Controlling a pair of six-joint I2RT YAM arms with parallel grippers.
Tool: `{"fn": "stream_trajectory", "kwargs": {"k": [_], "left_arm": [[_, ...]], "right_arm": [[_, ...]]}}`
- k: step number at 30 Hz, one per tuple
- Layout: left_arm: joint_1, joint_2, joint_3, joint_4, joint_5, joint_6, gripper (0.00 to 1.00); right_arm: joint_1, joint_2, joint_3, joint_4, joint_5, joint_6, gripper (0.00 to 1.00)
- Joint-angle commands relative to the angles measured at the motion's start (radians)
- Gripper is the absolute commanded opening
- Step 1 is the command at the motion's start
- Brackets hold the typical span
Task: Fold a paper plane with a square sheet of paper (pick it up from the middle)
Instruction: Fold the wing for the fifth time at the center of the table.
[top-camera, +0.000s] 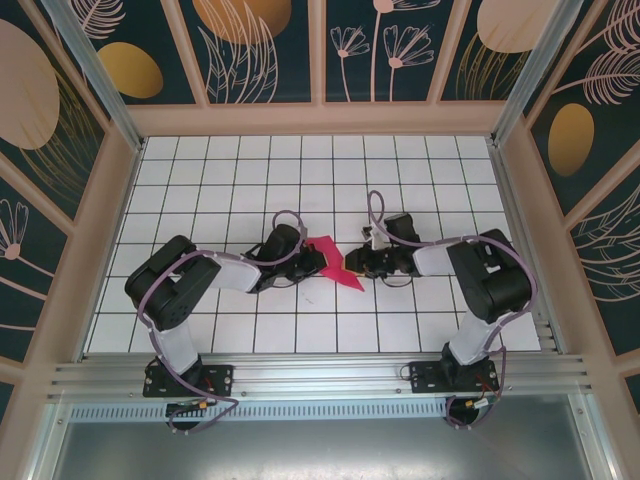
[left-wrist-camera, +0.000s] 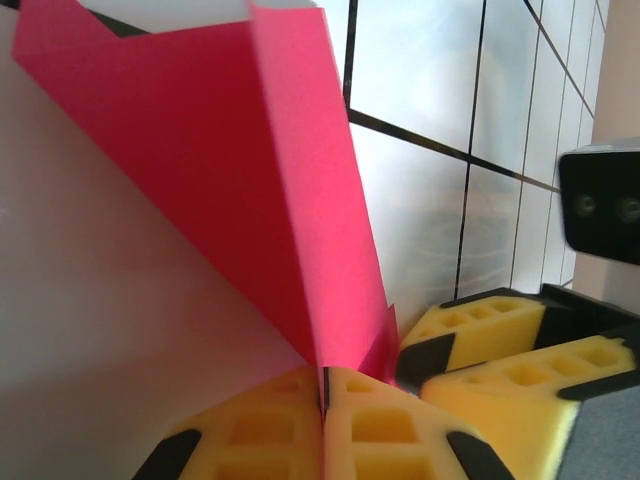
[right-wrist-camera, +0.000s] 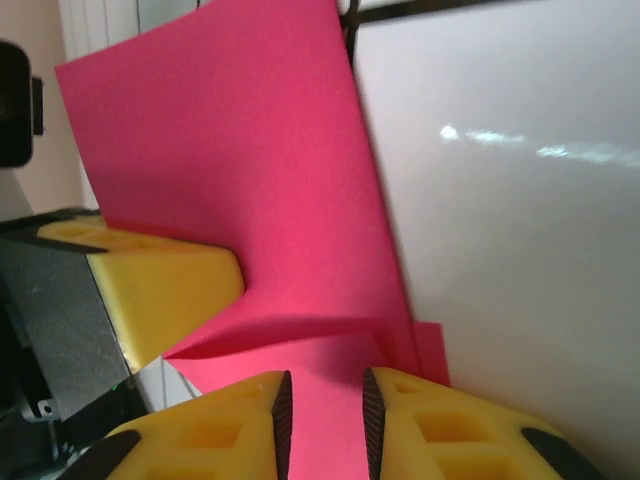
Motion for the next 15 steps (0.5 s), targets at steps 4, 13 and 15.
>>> {"fn": "stream_trajectory", "kwargs": {"k": [4, 13, 15], "left_arm": [[0.006, -0.007, 0.051, -0.106, -0.005, 0.015, 0.00], [0.034, -0.003, 0.064, -0.113, 0.038, -0.002, 0.00], [0.038, -0.004, 0.065, -0.110, 0.044, -0.006, 0.00]], "right_arm": [[0.051, -0.211, 0.004, -0.104, 0.312, -0.211, 0.35], [0.344, -0.319, -0.057, -0.063, 0.685, -0.745, 0.38], [0.396, -0.307, -0.068, -0.044, 0.727, -0.811, 0.38]]}}
